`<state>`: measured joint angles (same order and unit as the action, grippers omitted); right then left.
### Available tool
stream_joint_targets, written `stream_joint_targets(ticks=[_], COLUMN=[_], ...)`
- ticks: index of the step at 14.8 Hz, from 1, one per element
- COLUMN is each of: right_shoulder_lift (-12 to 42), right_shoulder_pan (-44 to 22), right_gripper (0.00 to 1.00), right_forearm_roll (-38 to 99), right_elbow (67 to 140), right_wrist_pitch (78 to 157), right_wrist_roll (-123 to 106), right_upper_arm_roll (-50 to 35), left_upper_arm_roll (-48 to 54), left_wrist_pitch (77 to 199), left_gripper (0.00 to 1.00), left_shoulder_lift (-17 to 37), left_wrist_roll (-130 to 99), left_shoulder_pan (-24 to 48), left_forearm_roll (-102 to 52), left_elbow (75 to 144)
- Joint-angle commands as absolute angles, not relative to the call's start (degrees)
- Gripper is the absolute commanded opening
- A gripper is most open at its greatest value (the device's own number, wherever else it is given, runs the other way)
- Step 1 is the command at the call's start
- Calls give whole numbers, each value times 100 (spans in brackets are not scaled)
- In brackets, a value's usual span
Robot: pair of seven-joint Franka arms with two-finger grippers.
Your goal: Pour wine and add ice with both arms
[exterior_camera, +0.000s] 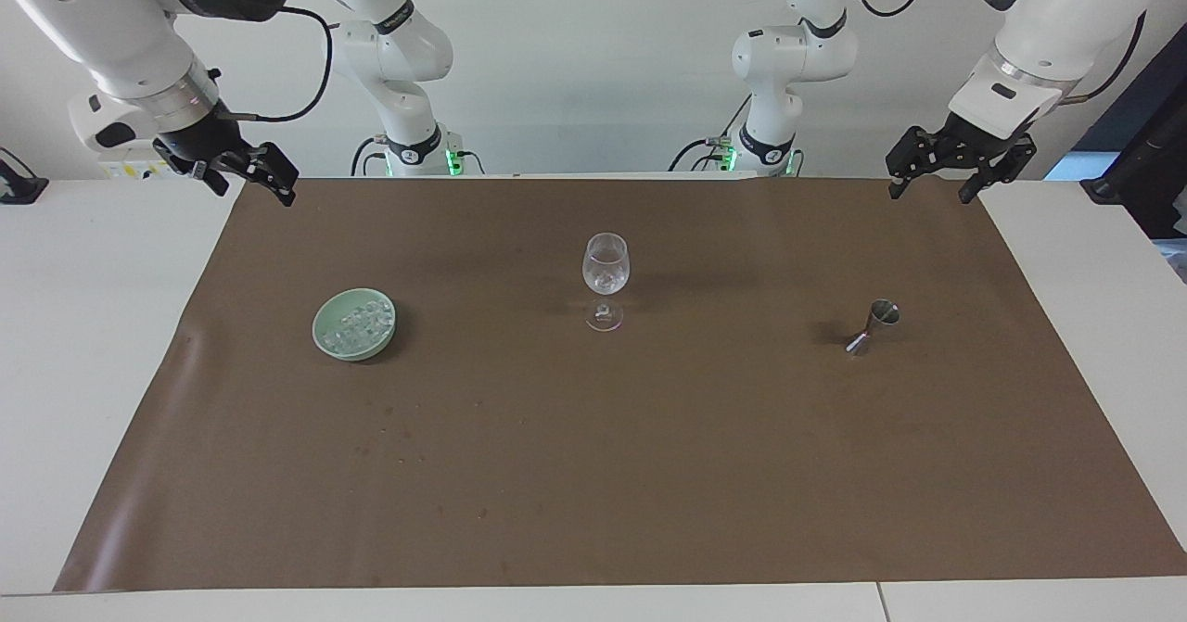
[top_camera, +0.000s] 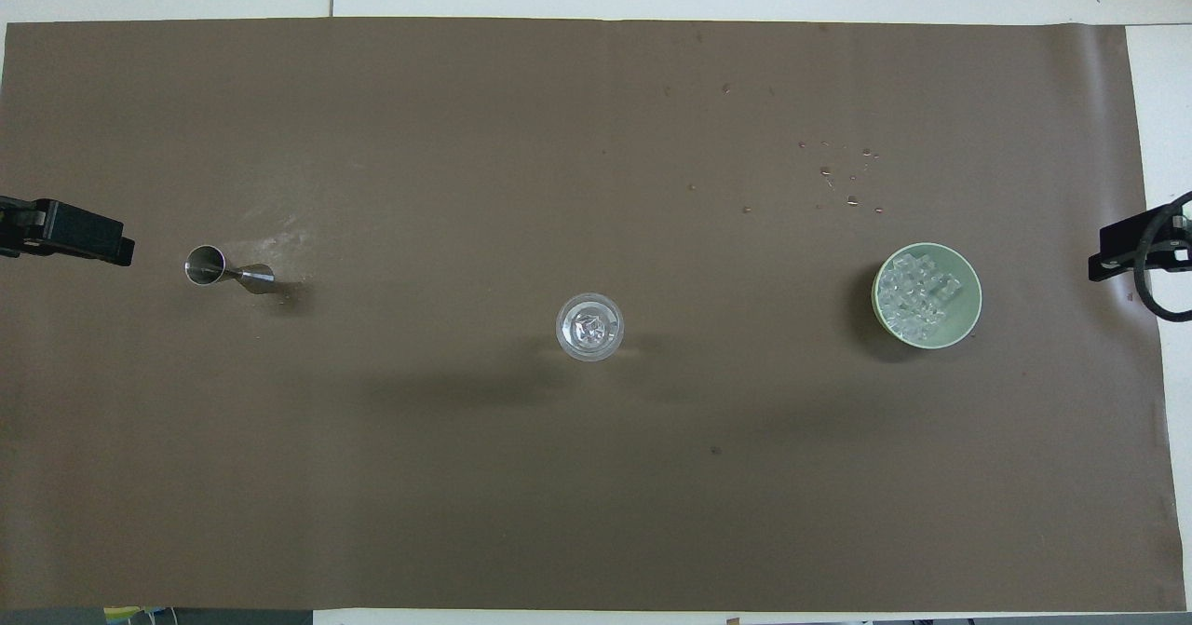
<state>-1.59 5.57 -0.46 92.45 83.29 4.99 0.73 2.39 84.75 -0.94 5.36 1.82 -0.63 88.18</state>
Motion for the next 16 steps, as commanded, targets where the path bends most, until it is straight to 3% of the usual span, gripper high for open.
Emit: stream_joint_targets(ticks=[1,16], right_shoulder_lift=[-88,-123], right_shoulder_pan=[527,527], right_gripper=[100,100], right_forearm_roll=[-158,-167], right_elbow=[9149,9141], right_wrist_pitch=[8376,8358], right_wrist_roll=[308,308], right_upper_arm_roll=[79,62], left_upper_arm_roll=[211,202], left_wrist_pitch=[8587,8525], left_gripper=[100,100], left_shoulder_lift=[-158,-167], left_wrist_roll=[580,554], left_shoulder_pan=[237,185], left_forearm_roll=[62,53], left_elbow=[8921,8938])
